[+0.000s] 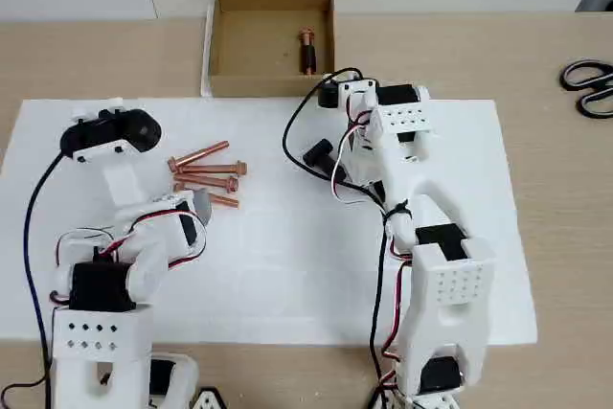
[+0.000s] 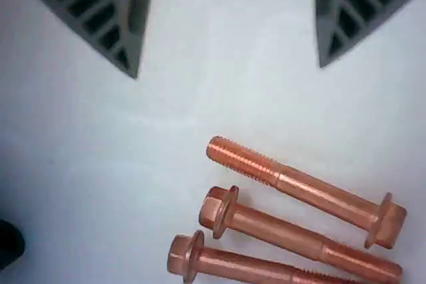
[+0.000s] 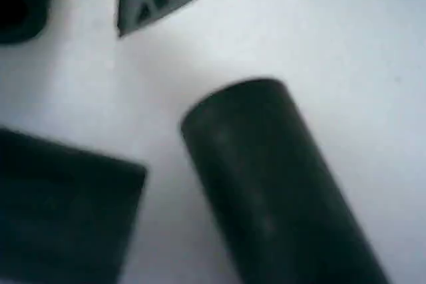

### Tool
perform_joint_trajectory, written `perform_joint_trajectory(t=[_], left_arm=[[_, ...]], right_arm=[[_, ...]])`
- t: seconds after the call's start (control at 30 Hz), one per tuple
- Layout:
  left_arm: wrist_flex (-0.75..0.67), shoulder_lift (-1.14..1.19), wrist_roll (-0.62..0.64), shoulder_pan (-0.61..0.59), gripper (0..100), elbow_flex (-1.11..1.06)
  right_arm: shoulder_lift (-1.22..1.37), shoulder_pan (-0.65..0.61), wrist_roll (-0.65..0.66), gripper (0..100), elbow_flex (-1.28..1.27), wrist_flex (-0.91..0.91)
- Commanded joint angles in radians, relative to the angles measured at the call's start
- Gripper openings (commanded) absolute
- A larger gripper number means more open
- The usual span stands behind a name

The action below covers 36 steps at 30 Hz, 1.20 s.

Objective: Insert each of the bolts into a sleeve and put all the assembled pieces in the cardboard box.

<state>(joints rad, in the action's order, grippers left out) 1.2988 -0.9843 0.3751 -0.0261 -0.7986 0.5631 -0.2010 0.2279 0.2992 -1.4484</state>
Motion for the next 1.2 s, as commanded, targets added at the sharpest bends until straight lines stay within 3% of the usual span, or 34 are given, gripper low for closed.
perform_joint_trajectory(t=[0.0,0.37,0.9,1.17], left_arm=[[-0.021,-0.012,-0.008,0.000,17,0.005],[-0.021,-0.012,-0.008,-0.002,17,0.005],[-0.021,-0.012,-0.008,-0.002,17,0.005],[-0.021,-0.012,-0.008,0.000,17,0.005]], right_arm=[[0.007,0.002,0.012,20.1,0.037,0.012],[0.054,0.025,0.012,19.6,0.037,0.033],[0.087,0.079,0.014,4.2,0.043,0.036],[0.018,0.111,0.009,0.5,0.250,-0.191]])
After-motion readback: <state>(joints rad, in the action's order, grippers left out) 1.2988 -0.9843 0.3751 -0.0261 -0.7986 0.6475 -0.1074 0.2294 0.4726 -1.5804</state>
